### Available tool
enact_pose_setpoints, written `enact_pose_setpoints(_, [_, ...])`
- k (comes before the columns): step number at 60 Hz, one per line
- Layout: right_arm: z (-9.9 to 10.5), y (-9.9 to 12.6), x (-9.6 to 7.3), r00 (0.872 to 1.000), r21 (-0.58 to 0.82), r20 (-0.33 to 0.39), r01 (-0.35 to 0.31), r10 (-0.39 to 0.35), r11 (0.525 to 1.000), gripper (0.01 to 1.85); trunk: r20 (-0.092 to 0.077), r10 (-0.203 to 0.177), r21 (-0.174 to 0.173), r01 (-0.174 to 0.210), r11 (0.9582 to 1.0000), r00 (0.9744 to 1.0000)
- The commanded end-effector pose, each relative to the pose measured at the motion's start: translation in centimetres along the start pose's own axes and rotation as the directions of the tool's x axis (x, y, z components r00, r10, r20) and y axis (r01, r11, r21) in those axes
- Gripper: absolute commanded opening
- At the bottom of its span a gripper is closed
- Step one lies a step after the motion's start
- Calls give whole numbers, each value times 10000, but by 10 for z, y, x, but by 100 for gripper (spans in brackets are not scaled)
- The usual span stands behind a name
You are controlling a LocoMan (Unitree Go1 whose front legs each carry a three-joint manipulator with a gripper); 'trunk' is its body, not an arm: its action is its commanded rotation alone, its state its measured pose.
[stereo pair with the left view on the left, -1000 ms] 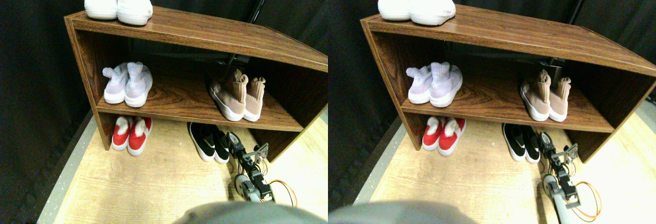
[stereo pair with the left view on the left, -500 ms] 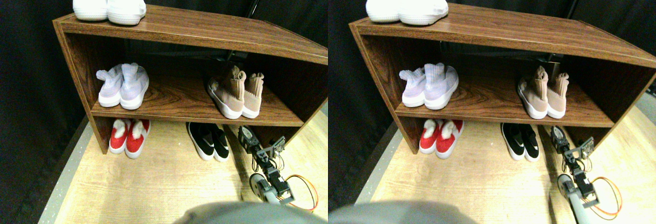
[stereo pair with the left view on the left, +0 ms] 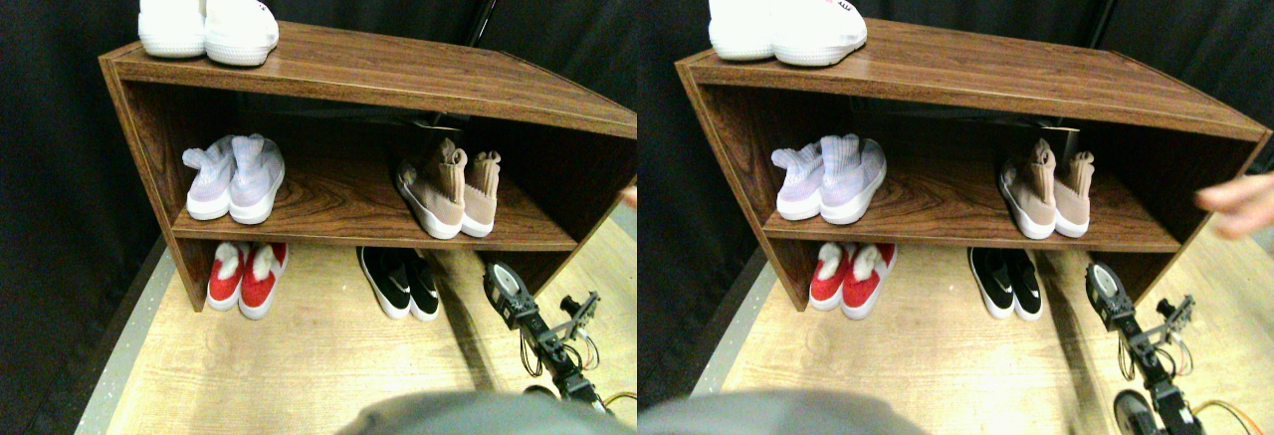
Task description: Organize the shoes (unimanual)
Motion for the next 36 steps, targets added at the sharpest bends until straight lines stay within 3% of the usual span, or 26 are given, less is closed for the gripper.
enact_pose_setpoints(1, [-7, 13, -9, 9965, 274, -218, -801, 808, 9964, 6, 335, -74, 51, 73, 10000, 9994])
enact_pose_setpoints(14, [-12, 29, -47, 9921, -45, -263, -1225, 1223, 9925, 6, 604, -89, 85, 84, 9999, 9981])
enact_pose_setpoints(23, [-12, 40, -63, 9861, -311, -478, -1609, 1594, 9865, 6, 804, -181, 173, 168, 9997, 9966])
enact_pose_setpoints(36, [-14, 60, -84, 9649, -780, -863, -2548, 2481, 9638, 6, 1091, -339, 283, 309, 9991, 9935])
